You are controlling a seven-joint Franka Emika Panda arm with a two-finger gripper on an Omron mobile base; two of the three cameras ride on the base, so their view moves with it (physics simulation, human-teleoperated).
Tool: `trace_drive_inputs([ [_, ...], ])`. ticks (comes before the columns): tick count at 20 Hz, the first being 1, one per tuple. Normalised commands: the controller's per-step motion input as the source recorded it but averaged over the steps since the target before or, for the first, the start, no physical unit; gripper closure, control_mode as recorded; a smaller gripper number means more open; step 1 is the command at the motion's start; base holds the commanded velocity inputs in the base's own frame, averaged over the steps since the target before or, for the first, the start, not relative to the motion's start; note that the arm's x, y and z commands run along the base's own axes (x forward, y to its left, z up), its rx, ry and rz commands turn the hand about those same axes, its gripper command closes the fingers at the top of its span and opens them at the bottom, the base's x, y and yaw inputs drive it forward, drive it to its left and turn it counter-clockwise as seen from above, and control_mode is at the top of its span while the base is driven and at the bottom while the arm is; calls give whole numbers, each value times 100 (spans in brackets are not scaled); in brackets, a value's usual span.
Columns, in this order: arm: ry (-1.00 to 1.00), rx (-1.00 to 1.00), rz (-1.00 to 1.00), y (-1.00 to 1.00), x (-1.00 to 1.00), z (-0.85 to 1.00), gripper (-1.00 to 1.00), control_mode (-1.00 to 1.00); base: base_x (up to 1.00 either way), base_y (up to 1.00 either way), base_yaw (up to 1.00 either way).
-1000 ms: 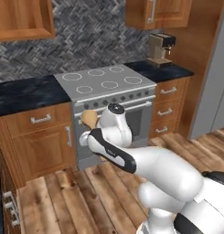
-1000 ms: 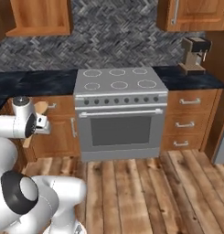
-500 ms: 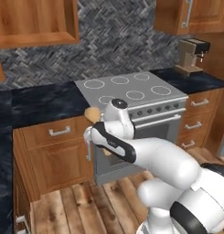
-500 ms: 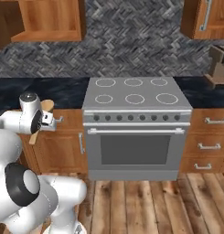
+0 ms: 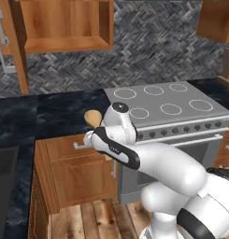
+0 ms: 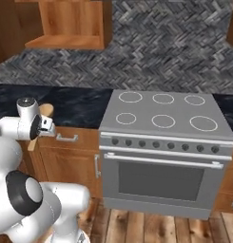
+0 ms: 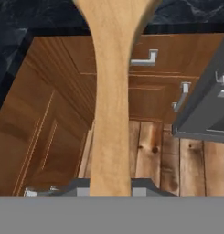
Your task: Organize the utensils by type. Pick up the wooden spoons from the counter and place them in the open cabinet. Then pick up the metallic utensils from the counter and place them in the open drawer.
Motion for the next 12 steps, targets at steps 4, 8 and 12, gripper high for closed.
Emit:
trace_drive_inputs([
  [4, 0, 0, 0, 0, 0, 0, 100, 100, 70, 27, 0],
  [8, 0, 0, 0, 0, 0, 0, 100, 100, 41, 50, 0],
  [12, 0, 0, 0, 0, 0, 0, 100, 100, 42, 59, 1],
])
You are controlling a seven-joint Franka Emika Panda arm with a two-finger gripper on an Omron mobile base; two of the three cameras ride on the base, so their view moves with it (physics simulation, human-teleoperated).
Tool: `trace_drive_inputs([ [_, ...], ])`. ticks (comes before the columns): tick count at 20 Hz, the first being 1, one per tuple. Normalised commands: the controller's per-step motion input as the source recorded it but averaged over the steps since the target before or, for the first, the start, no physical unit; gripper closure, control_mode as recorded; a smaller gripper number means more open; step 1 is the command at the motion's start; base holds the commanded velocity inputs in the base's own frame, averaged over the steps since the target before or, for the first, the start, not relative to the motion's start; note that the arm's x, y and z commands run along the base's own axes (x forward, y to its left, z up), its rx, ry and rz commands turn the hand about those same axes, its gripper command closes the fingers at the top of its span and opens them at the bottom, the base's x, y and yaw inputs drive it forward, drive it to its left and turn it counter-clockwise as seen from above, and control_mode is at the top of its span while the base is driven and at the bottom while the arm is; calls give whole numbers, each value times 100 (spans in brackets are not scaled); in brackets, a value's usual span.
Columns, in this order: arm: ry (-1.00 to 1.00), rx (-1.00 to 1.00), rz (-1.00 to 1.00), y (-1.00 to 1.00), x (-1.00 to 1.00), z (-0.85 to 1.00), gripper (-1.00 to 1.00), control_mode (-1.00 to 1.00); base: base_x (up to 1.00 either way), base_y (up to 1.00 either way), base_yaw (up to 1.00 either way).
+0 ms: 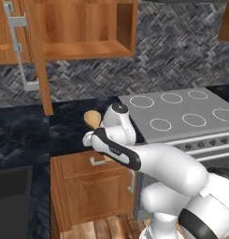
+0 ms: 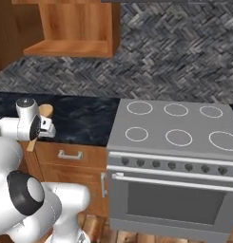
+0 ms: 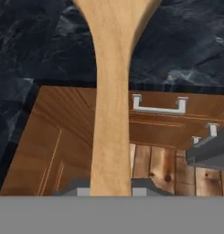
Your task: Organize the utensils by type. Pick up the wooden spoons from the counter and place them in the open cabinet. Then pick up the metallic utensils from the counter and place them in the open drawer.
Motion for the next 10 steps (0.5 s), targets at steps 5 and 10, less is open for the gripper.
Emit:
trace_drive_inputs([
  [5, 0, 0, 0, 0, 0, 0, 100, 100, 62, 51, 0],
  [10, 0, 0, 0, 0, 0, 0, 100, 100, 59, 24, 0],
])
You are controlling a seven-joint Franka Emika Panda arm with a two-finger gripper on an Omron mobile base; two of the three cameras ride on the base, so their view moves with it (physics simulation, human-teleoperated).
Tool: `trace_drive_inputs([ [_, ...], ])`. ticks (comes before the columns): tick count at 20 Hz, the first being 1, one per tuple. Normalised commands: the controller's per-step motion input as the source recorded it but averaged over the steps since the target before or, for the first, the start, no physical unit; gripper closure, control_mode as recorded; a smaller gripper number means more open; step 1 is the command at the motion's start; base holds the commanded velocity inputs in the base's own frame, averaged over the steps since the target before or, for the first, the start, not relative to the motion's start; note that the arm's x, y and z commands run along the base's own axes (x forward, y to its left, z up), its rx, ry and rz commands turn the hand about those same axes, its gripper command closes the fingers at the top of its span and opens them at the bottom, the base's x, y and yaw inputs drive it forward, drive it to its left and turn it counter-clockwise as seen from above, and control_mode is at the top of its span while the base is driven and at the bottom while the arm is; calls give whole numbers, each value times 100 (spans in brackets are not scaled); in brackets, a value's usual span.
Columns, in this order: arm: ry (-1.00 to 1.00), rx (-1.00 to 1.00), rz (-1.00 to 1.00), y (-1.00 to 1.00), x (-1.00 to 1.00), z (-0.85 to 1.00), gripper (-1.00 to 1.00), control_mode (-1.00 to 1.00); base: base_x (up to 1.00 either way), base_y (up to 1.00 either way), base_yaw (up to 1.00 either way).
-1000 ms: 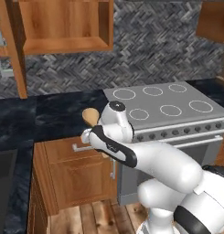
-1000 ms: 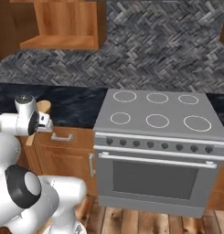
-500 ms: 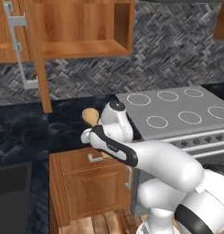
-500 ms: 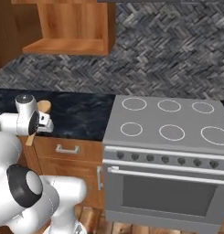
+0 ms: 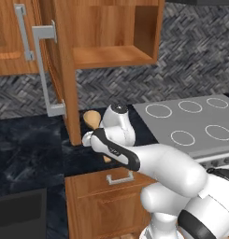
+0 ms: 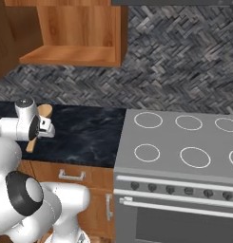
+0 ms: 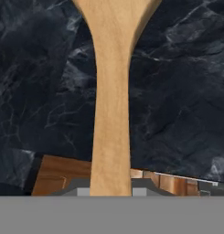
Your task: Organize the utensils by type. Pick up the wooden spoons from the counter and place them in the open cabinet. Then pick up the metallic utensils from the counter and place them in the open drawer.
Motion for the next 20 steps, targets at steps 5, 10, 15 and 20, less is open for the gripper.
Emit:
trace_drive_inputs([
  [5, 0, 0, 0, 0, 0, 0, 100, 100, 55, 21, 0],
  [10, 0, 0, 0, 0, 0, 0, 100, 100, 33, 8, 0],
  [15, 0, 0, 0, 0, 0, 0, 100, 100, 19, 3, 0],
  [20, 0, 0, 0, 0, 0, 0, 100, 100, 0, 0, 0],
])
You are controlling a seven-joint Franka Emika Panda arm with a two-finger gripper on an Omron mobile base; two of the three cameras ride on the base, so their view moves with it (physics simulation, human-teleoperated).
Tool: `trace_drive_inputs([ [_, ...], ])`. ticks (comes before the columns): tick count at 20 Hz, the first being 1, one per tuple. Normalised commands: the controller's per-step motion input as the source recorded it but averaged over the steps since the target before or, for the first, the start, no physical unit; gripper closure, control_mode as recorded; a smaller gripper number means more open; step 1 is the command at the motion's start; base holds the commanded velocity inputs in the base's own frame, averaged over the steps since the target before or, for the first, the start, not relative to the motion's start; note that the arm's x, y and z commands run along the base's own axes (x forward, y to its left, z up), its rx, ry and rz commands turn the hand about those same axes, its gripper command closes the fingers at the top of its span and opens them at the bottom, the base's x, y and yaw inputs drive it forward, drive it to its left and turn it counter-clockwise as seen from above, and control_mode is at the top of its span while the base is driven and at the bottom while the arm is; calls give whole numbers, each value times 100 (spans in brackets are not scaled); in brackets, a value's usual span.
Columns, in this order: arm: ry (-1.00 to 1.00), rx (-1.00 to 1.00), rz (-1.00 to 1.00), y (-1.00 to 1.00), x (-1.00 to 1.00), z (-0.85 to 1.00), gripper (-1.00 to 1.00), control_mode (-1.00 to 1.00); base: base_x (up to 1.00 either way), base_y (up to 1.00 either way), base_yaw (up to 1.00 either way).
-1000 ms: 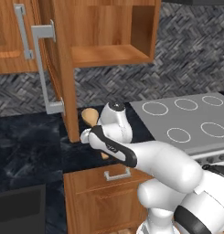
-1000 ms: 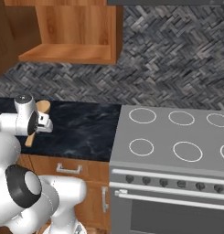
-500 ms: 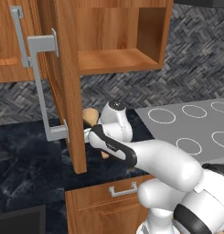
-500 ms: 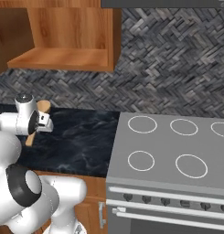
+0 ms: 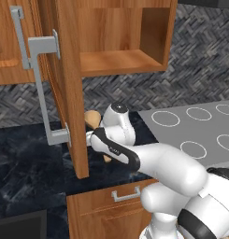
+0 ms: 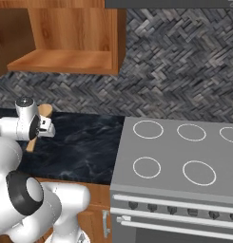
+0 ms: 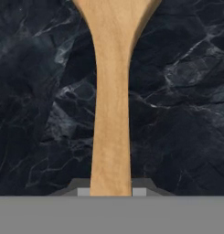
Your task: Organize the utensils by type. Pick up the wooden spoons from the counter and place them in the open cabinet. Then pick up the metallic utensils from the counter and place them in the open drawer.
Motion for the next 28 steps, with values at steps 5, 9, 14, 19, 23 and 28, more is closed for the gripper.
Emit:
trace_drive_inputs([
  [5, -3, 0, 0, 3, 0, 2, 100, -100, 0, 0, 0],
  [9, -25, 0, 3, 1, -5, 36, 100, -100, 0, 0, 0],
  [14, -30, 0, 9, 3, 0, 60, 100, -100, 0, 0, 0],
  [19, -24, -4, 20, 0, 0, 52, 100, -100, 0, 0, 0],
  [23, -9, -7, 22, 0, 0, 53, 100, -100, 0, 0, 0],
  [28, -8, -10, 22, -4, -3, 60, 100, -100, 0, 0, 0],
])
